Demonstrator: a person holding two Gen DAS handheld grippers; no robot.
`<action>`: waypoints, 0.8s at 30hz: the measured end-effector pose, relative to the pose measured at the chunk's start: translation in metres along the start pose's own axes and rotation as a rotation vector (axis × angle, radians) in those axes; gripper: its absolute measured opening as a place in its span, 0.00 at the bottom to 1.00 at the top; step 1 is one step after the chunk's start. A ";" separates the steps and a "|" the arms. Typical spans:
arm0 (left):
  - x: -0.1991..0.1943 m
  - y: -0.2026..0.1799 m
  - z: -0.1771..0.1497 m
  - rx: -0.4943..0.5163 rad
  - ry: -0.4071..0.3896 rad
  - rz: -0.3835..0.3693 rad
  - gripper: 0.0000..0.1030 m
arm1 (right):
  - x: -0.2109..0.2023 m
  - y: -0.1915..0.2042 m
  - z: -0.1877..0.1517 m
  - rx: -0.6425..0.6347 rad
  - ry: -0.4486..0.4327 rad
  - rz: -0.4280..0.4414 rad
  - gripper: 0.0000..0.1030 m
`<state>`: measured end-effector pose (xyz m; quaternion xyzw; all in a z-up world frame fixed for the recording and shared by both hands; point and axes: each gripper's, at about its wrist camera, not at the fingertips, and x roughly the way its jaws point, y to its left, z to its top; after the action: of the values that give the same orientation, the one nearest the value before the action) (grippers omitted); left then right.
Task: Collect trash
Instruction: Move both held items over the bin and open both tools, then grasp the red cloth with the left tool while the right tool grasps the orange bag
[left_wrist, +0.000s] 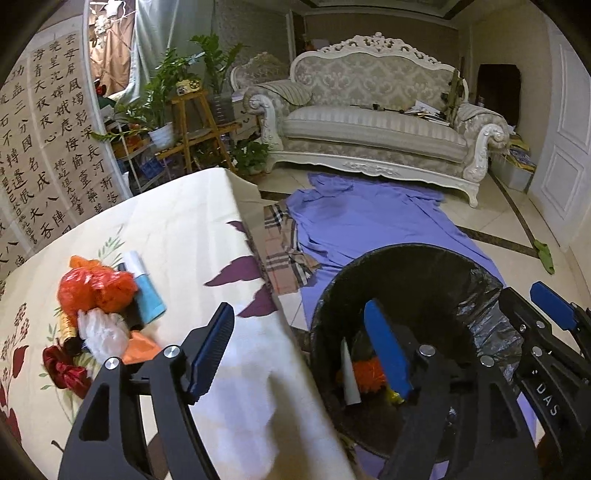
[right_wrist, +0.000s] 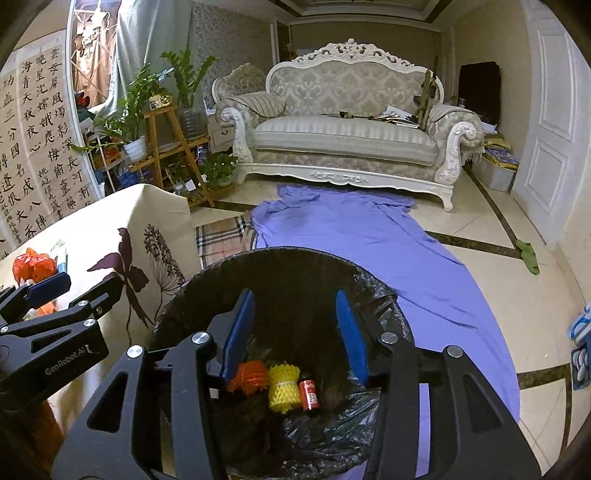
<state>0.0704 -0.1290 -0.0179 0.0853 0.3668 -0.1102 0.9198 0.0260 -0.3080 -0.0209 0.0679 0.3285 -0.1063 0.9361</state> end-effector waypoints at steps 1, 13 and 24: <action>-0.002 0.003 -0.001 -0.004 0.000 0.010 0.69 | -0.001 0.002 0.000 -0.002 -0.001 0.001 0.44; -0.022 0.050 -0.015 -0.067 0.003 0.091 0.69 | -0.014 0.044 -0.006 -0.041 0.001 0.073 0.50; -0.033 0.122 -0.039 -0.174 0.031 0.212 0.69 | -0.020 0.107 -0.010 -0.125 0.016 0.168 0.50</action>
<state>0.0534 0.0018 -0.0139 0.0450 0.3781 0.0213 0.9244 0.0308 -0.1990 -0.0102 0.0378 0.3349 -0.0063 0.9415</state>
